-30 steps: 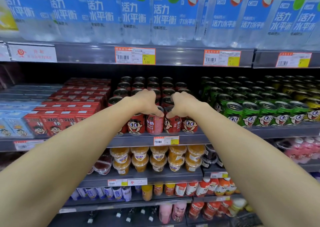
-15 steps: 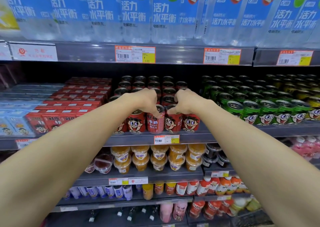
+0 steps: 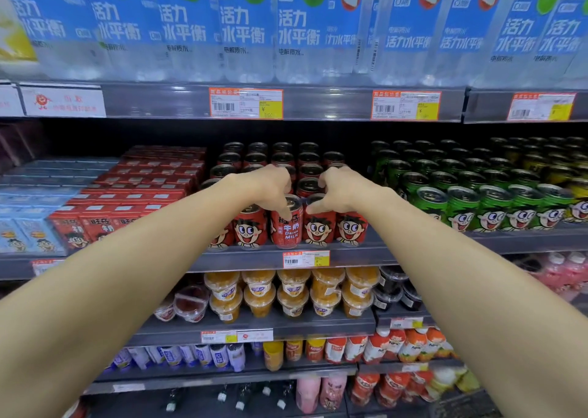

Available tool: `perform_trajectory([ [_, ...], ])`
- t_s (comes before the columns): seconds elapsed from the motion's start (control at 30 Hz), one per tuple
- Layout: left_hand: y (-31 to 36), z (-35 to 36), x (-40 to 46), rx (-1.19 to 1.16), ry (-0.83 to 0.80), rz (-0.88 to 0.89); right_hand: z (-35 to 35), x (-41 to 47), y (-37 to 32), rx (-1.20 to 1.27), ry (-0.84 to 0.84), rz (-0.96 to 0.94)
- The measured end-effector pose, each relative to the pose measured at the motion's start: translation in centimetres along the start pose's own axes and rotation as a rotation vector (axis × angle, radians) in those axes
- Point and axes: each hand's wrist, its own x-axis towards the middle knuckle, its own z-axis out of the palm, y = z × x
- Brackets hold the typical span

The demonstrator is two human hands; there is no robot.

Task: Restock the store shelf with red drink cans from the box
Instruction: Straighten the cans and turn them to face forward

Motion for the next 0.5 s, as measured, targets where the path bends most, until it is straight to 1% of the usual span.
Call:
perform_trajectory([
  [0.13, -0.1, 0.1, 0.1, -0.01, 0.011, -0.026, 0.3, 0.4, 0.0, 0.016, 0.007, 0.0],
  [0.37, 1.1, 0.9, -0.3, 0.019, 0.122, -0.117, 0.1, 0.7, 0.3, 0.059, -0.039, -0.018],
  [0.43, 1.3, 0.8, -0.4, 0.03, 0.119, -0.118, -0.1, 0.5, 0.4, 0.058, -0.054, -0.035],
  [0.5, 1.3, 0.4, -0.5, 0.013, 0.08, -0.099, -0.2, 0.4, 0.6, 0.047, -0.045, -0.041],
])
